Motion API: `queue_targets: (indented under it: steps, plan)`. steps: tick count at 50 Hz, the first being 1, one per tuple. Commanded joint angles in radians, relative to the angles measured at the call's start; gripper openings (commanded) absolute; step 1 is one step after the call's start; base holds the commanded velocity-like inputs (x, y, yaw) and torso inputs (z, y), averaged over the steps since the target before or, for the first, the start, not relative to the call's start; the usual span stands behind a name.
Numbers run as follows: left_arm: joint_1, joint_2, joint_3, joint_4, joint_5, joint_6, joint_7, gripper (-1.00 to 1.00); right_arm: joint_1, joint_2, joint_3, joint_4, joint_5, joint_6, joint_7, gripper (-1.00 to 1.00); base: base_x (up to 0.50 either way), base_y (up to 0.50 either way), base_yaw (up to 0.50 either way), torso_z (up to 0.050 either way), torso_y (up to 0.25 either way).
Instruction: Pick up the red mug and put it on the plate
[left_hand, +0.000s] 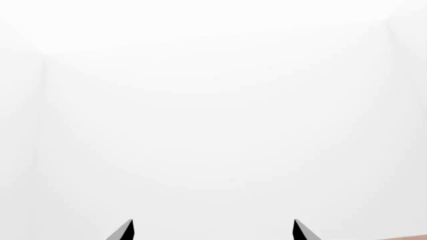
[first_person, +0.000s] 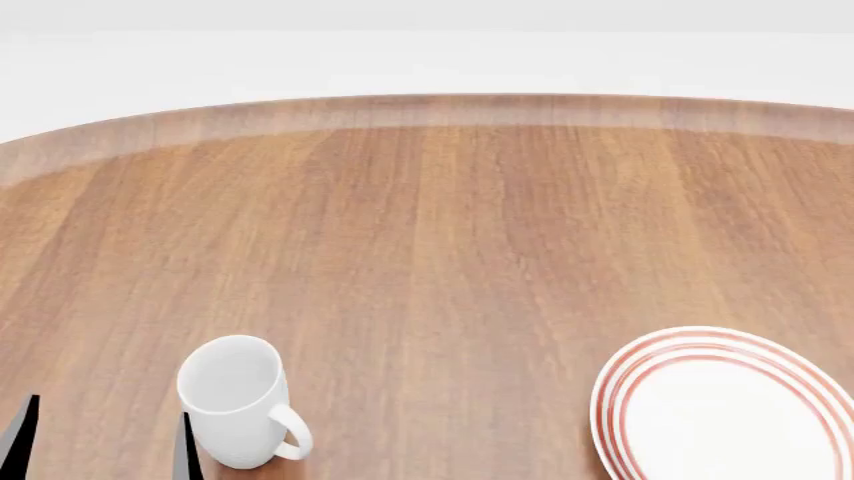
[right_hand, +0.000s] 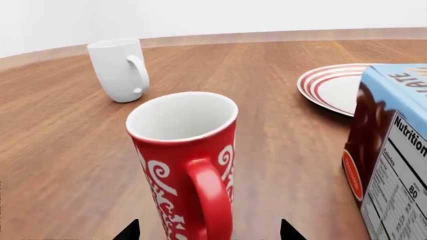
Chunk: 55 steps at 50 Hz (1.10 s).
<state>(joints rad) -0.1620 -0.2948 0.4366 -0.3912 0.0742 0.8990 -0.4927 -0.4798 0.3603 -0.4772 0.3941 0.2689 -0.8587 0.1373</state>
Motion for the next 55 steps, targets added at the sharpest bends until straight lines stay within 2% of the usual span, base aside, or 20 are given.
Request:
queue_targets:
  steps: [1, 12, 26, 36, 37, 55]
  plan:
    - [-0.002, -0.002, 0.003, -0.001, 0.003, 0.002, -0.005, 1.0, -0.004, -0.001, 0.002, 0.025, 0.007, -0.024, -0.008, 1.0, 0.0, 0.0, 0.0, 0.0, 0.0]
    - [-0.002, -0.003, 0.005, -0.001, 0.005, 0.003, -0.01, 1.0, 0.012, -0.006, 0.002, 0.042, 0.017, -0.023, -0.016, 1.0, 0.0, 0.0, 0.0, 0.0, 0.0]
    - [-0.004, -0.005, 0.008, -0.002, 0.008, 0.004, -0.016, 1.0, -0.007, 0.016, 0.004, -0.064, -0.01, 0.037, 0.022, 1.0, 0.0, 0.0, 0.0, 0.0, 0.0]
    - [-0.006, -0.007, 0.01, -0.004, 0.013, 0.009, -0.022, 1.0, 0.005, 0.008, 0.004, -0.023, -0.003, 0.014, 0.01, 1.0, 0.0, 0.0, 0.0, 0.0, 0.0]
    - [-0.006, -0.007, 0.011, -0.005, 0.012, 0.01, -0.022, 1.0, 0.01, 0.004, 0.01, -0.009, -0.007, 0.009, 0.016, -1.0, 0.0, 0.0, 0.0, 0.0, 0.0]
    - [-0.008, -0.009, 0.015, -0.007, 0.017, 0.014, -0.031, 1.0, 0.006, 0.008, 0.01, -0.01, -0.005, 0.011, 0.018, -1.0, 0.0, 0.0, 0.0, 0.0, 0.0]
